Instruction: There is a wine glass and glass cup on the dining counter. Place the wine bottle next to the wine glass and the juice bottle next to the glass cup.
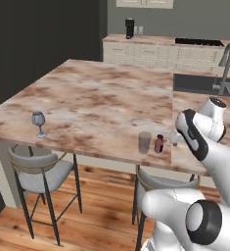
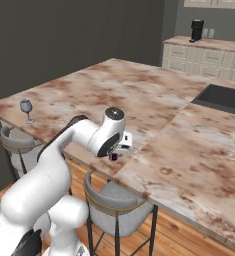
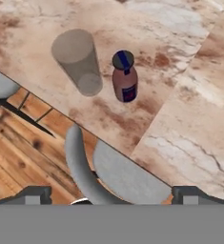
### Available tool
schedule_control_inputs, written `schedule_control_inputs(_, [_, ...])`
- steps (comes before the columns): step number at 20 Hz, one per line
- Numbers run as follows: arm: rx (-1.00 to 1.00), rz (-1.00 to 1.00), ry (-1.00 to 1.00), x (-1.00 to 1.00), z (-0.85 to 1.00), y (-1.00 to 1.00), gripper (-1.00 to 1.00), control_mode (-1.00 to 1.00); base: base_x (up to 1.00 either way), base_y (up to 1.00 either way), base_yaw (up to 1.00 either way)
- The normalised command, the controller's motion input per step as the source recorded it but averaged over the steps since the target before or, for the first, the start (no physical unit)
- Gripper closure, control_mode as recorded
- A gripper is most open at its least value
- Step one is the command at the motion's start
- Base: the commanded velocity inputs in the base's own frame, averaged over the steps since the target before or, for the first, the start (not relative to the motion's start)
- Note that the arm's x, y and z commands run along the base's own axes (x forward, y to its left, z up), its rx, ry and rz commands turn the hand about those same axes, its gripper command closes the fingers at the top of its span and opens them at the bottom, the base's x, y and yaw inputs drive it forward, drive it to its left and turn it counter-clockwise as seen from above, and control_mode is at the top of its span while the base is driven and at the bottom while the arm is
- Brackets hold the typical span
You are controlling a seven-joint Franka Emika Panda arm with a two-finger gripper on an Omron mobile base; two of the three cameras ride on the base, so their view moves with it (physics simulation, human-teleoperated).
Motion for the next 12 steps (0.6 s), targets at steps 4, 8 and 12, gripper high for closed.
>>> schedule_control_inputs(4, [-0.01,-0.15,-0.03,-0.36,0.02,0.12,-1.0,-1.0,0.0,0.0,0.0])
schedule_control_inputs(8, [-0.04,-0.21,-0.01,-0.35,0.08,0.12,-1.0,-1.0,0.0,0.0,0.0])
schedule_control_inputs(12, [-0.03,-0.2,0.0,-0.25,0.09,0.09,-1.0,-1.0,0.0,0.0,0.0])
